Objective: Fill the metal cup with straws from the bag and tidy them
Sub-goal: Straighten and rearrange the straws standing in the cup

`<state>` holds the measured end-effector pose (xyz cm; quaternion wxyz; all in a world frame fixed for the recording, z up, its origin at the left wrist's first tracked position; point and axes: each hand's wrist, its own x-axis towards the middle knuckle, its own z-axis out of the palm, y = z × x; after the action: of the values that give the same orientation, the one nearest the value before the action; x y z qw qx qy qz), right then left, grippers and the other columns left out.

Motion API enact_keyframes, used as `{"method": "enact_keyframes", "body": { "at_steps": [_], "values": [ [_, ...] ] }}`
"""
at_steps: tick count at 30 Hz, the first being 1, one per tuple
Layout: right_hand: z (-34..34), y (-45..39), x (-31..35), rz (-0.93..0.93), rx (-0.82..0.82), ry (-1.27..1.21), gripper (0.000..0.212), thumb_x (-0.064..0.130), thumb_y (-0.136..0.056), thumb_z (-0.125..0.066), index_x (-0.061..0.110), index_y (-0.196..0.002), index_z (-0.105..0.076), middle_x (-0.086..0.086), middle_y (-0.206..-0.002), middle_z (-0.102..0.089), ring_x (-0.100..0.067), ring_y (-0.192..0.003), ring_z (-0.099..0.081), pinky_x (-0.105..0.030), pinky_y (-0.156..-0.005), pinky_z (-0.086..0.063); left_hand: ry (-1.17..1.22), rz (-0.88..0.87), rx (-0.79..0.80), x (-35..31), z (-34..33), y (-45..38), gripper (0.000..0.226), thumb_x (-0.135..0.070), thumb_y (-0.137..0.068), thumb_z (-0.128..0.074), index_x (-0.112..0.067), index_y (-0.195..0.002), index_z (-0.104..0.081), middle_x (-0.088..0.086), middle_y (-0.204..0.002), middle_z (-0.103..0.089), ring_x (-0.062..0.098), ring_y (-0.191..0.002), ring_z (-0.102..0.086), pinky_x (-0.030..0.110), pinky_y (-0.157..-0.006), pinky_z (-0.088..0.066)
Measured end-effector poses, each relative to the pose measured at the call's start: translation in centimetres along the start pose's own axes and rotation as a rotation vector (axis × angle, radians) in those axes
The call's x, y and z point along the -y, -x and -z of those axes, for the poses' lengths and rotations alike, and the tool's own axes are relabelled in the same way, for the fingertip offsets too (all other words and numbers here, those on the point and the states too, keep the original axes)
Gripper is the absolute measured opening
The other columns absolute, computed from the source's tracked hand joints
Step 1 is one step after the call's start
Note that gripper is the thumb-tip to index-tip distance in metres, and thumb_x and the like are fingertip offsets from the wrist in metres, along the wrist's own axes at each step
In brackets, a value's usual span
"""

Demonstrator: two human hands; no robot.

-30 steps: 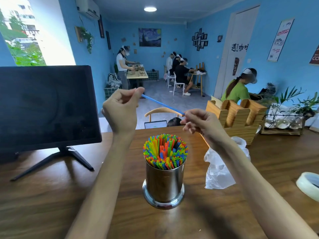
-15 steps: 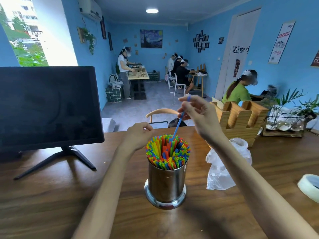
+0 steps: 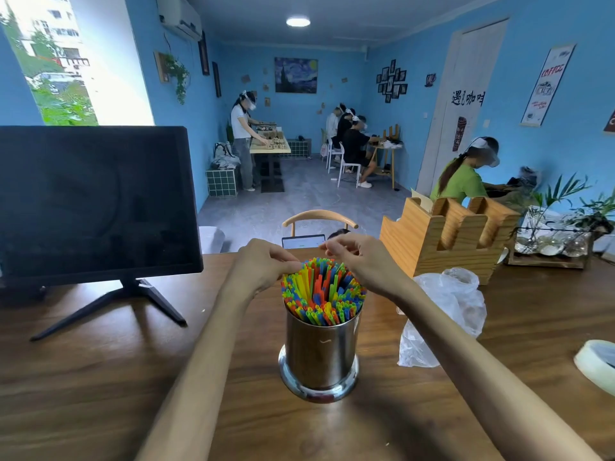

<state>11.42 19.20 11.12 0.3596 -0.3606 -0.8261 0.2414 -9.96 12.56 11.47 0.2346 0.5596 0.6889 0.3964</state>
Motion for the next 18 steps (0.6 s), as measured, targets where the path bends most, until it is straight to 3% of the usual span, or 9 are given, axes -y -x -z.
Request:
{"method": "enact_keyframes", "body": {
  "at_steps": [3,7,10,14,18],
  "values": [
    [-0.1,-1.7,-0.4,-0.105,0.011,-0.037,0.03,0.037,-0.103,-0.058,0.018,-0.12,-0.073,0.006,-0.111,-0.071,-0.007,-0.1,-0.064,-0.019,-0.074,-0.047,0.025,0.0,0.012,0.1,-0.2,0.0,0.009,-0.024,-0.084,-0.084,-0.03,-0.08,-0.078,-0.008,-0.083,-0.076,0.006,-0.079,-0.07,0.019,-0.06,-0.052],
    [-0.6,-3.0,-1.3,-0.191,0.23,0.027,0.034,0.038,-0.102,-0.059,0.014,-0.122,-0.071,0.003,-0.113,-0.069,-0.006,-0.099,-0.062,-0.016,-0.072,-0.044,0.04,-0.015,0.007,0.3,-0.3,0.1,0.012,-0.022,-0.085,-0.084,-0.031,-0.079,-0.078,-0.006,-0.086,-0.076,0.011,-0.085,-0.071,0.033,-0.076,-0.061],
    [-0.8,-3.3,-1.7,-0.232,0.321,-0.082,0.034,0.038,-0.101,-0.06,0.01,-0.115,-0.073,-0.002,-0.108,-0.075,-0.013,-0.098,-0.07,-0.022,-0.079,-0.053,0.045,-0.024,0.012,0.6,-0.3,0.0,0.014,-0.023,-0.084,-0.085,-0.034,-0.077,-0.077,-0.006,-0.086,-0.077,0.012,-0.088,-0.071,0.035,-0.078,-0.062],
    [-0.6,-3.4,-1.6,-0.192,0.325,-0.075,0.03,0.038,-0.101,-0.06,0.013,-0.106,-0.074,0.001,-0.101,-0.075,-0.011,-0.094,-0.071,-0.021,-0.076,-0.053,0.018,-0.034,0.028,0.5,-0.3,-0.1,0.008,-0.025,-0.085,-0.084,-0.03,-0.083,-0.079,-0.005,-0.088,-0.077,0.012,-0.087,-0.071,0.038,-0.08,-0.062],
    [-0.6,-3.6,-1.6,-0.156,0.328,-0.048,0.025,0.036,-0.099,-0.064,0.013,-0.097,-0.074,-0.002,-0.099,-0.075,-0.012,-0.091,-0.071,-0.021,-0.074,-0.055,0.01,-0.034,0.049,0.4,-0.3,-0.3,0.01,-0.024,-0.085,-0.083,-0.032,-0.081,-0.078,-0.006,-0.088,-0.076,0.011,-0.088,-0.07,0.032,-0.075,-0.06]
  ]
}}
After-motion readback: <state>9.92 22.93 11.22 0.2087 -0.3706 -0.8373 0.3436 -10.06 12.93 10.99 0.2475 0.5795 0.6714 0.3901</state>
